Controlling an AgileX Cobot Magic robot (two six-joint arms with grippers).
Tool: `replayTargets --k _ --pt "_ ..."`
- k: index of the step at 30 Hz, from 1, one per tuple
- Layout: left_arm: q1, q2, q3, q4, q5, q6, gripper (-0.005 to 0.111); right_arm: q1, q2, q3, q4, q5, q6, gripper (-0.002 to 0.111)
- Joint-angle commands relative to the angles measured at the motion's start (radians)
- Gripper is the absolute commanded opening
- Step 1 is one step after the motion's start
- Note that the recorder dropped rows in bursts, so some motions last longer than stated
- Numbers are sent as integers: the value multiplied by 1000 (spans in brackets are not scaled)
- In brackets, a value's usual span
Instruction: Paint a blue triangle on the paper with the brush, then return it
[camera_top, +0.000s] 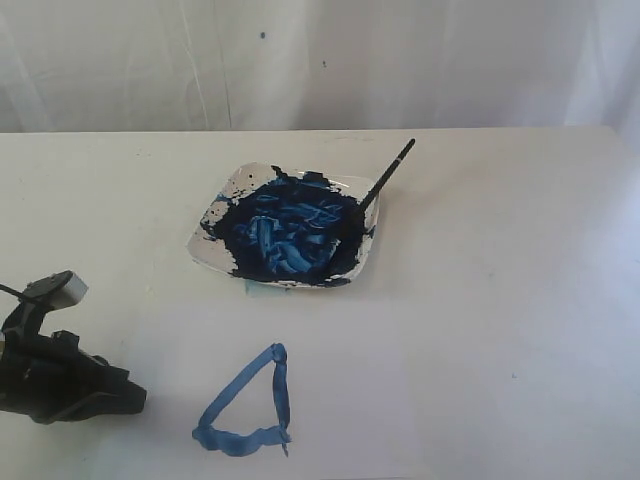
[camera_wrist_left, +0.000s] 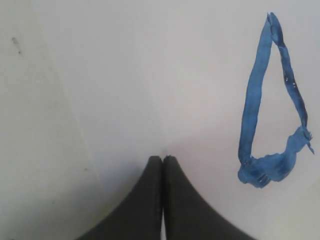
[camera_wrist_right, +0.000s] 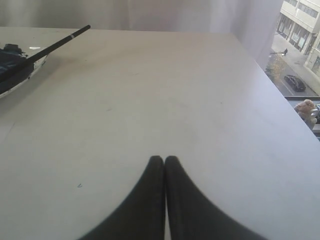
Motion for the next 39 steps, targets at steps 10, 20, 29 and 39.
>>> replayTargets --k 10,20,29,39 --pt "-4 -135 4 -8 202 1 0 4 -7 2 0 -10 5 0" --pt "-4 -935 4 -214 578 157 0 4 -7 2 0 -10 5 0" --pt "-4 -1421 4 -238 668 147 0 4 -7 2 0 -10 5 0" --pt "-4 -1429 74 -930 737 884 0 4 -7 2 0 -10 5 0"
